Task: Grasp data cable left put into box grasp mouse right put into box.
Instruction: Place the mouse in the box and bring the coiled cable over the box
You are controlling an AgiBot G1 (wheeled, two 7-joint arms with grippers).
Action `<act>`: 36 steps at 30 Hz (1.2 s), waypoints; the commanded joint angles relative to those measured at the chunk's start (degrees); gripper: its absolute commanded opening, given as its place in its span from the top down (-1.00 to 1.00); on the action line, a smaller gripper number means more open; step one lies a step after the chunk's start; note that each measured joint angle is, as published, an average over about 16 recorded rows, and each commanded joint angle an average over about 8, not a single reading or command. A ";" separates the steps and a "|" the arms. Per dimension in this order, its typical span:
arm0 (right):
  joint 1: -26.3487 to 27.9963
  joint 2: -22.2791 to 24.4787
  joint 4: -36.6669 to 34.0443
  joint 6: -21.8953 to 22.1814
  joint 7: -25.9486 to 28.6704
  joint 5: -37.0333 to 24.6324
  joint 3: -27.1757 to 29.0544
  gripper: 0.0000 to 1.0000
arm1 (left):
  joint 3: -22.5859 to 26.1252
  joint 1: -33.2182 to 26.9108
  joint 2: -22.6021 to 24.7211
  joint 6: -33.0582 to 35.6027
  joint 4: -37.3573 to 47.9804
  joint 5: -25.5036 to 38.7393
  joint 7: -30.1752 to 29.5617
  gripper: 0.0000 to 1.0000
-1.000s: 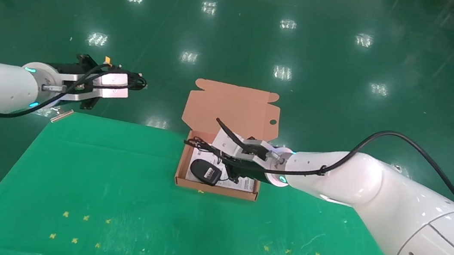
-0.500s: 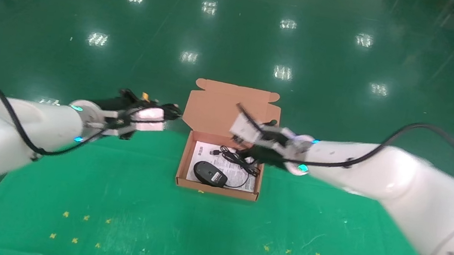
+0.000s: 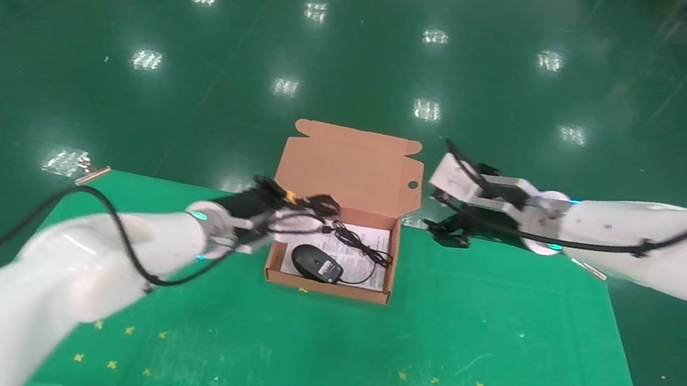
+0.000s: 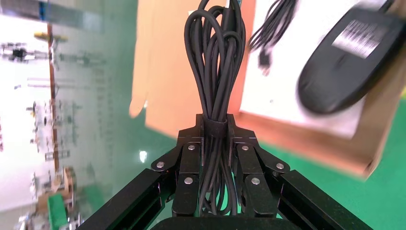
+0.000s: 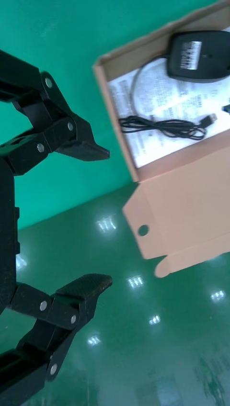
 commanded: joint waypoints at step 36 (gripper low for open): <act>6.12 11.67 18.84 -3.98 19.74 -17.30 -4.89 -1.00 | 15.62 -2.38 2.81 -7.93 5.37 -22.94 9.41 -1.00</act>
